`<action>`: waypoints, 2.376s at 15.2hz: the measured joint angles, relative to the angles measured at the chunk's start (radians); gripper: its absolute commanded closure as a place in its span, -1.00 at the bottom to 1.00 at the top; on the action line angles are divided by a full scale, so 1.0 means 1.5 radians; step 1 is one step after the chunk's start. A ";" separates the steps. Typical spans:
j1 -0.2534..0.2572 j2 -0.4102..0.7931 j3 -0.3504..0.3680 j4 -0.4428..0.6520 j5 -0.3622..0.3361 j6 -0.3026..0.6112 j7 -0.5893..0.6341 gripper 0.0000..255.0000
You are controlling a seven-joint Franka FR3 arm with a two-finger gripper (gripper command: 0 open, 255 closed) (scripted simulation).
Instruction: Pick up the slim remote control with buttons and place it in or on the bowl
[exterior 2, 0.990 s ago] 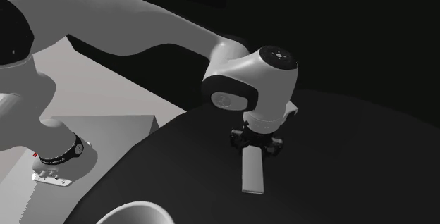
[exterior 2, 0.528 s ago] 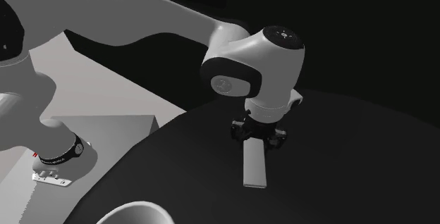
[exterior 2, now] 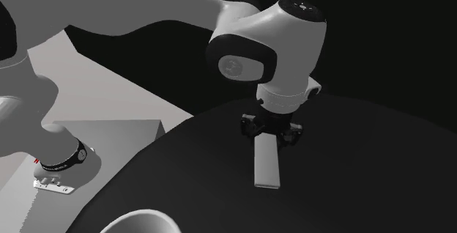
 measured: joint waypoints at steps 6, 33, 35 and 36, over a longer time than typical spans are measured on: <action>-0.002 -0.005 -0.001 0.041 -0.002 -0.046 0.001 1.00; -0.148 -0.384 -0.153 -0.414 -0.122 0.049 -0.266 1.00; -0.159 -0.395 -0.165 -0.429 -0.130 0.055 -0.284 1.00; -0.161 -0.394 -0.168 -0.435 -0.130 0.062 -0.288 1.00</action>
